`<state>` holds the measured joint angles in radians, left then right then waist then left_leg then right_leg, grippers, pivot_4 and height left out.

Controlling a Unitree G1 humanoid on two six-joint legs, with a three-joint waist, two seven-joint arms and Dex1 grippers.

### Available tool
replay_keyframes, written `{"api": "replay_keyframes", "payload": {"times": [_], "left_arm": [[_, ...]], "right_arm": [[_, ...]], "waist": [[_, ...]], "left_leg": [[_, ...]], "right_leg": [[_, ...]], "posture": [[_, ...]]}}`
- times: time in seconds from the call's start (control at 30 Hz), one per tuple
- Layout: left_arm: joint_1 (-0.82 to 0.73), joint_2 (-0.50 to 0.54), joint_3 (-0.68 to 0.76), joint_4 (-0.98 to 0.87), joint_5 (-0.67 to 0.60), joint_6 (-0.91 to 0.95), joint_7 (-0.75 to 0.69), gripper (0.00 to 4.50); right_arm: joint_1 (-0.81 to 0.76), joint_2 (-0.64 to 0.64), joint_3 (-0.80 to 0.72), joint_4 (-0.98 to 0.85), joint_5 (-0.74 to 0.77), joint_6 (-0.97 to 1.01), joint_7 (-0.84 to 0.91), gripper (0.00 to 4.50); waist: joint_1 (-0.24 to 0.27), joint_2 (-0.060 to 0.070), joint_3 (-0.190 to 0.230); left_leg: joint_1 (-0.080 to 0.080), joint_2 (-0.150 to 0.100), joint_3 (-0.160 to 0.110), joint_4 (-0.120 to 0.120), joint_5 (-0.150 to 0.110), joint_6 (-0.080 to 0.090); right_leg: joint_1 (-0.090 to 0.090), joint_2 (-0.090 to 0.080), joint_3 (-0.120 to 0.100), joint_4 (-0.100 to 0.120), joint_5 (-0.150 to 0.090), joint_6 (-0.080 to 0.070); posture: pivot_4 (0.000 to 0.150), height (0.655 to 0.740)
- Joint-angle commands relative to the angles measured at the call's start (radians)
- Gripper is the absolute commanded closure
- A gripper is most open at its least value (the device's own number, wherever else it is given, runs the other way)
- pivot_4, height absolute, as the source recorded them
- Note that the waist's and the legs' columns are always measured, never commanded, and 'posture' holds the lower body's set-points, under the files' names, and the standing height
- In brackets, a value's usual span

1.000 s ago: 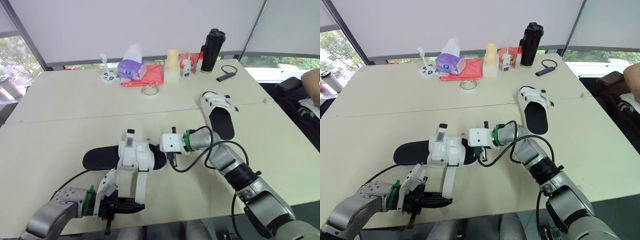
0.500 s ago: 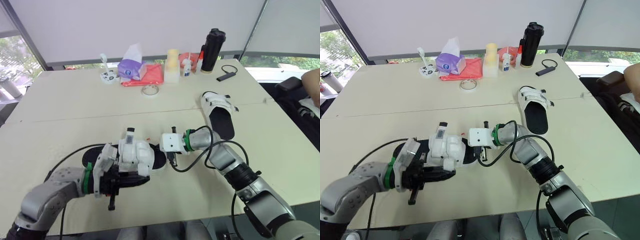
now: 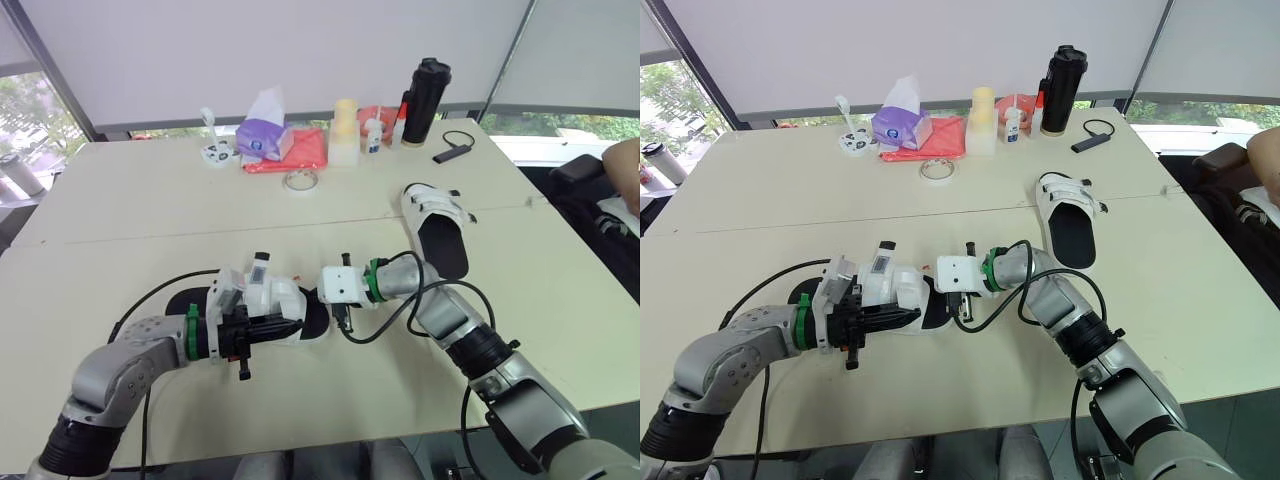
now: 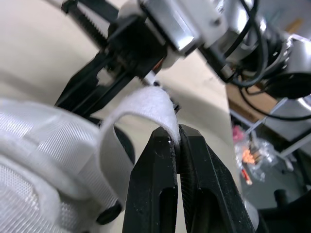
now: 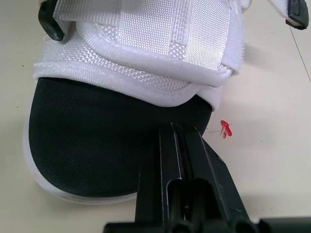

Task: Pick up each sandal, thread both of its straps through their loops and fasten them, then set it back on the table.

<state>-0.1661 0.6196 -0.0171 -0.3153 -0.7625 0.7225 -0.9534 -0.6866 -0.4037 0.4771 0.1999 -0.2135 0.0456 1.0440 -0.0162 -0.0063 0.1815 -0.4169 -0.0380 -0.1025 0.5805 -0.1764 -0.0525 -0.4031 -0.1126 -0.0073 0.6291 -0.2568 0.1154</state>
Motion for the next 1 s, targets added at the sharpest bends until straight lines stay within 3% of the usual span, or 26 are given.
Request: {"api": "replay_keyframes", "payload": {"times": [0.03,0.3,0.33,0.47,0.6,1.0], "left_arm": [[-0.044,-0.021,0.020,0.018,-0.024,0.056,0.054,4.48],[-0.106,-0.106,0.092,0.070,-0.170,0.246,0.175,4.48],[-0.113,-0.114,0.099,0.078,-0.179,0.260,0.188,3.82],[-0.140,-0.149,0.117,0.100,-0.189,0.278,0.231,2.14],[-0.152,-0.163,0.125,0.117,-0.189,0.274,0.254,0.08],[-0.224,-0.215,0.174,0.198,-0.187,0.257,0.332,0.08]], "right_arm": [[0.022,-0.006,0.018,0.012,-0.019,0.018,0.001,4.50],[0.015,-0.001,0.020,0.018,-0.019,0.018,-0.003,4.50],[0.015,-0.001,0.020,0.018,-0.020,0.017,-0.003,4.50],[0.014,-0.002,0.021,0.018,-0.020,0.017,-0.001,4.50],[0.013,-0.004,0.020,0.018,-0.019,0.017,-0.001,4.50],[0.015,-0.005,0.020,0.015,-0.019,0.018,-0.004,4.50]], "waist": [[0.001,0.000,0.000],[0.001,0.000,0.000],[0.002,0.000,0.000],[0.001,-0.001,0.000],[0.002,-0.001,0.000],[0.004,-0.001,0.000]], "left_leg": [[0.000,0.000,0.000,0.000,0.000,0.000],[0.004,0.000,-0.001,0.001,0.000,0.000],[0.005,0.000,-0.001,0.001,0.000,0.000],[0.006,-0.001,-0.001,0.001,0.000,0.000],[0.007,-0.001,-0.001,0.001,0.000,0.000],[0.007,-0.001,-0.003,0.003,0.000,0.000]], "right_leg": [[0.000,0.000,0.000,0.000,0.000,0.000],[0.005,0.000,0.000,0.000,0.000,0.001],[0.006,0.000,0.000,0.000,0.000,0.001],[0.008,0.000,0.000,0.000,-0.001,0.001],[0.008,0.000,0.000,0.000,-0.001,0.001],[0.010,0.000,0.000,0.000,-0.001,0.001]], "posture": [[0.150,0.7400],[0.150,0.7400],[0.150,0.7400],[0.150,0.7400],[0.150,0.7400],[0.150,0.7400]]}}
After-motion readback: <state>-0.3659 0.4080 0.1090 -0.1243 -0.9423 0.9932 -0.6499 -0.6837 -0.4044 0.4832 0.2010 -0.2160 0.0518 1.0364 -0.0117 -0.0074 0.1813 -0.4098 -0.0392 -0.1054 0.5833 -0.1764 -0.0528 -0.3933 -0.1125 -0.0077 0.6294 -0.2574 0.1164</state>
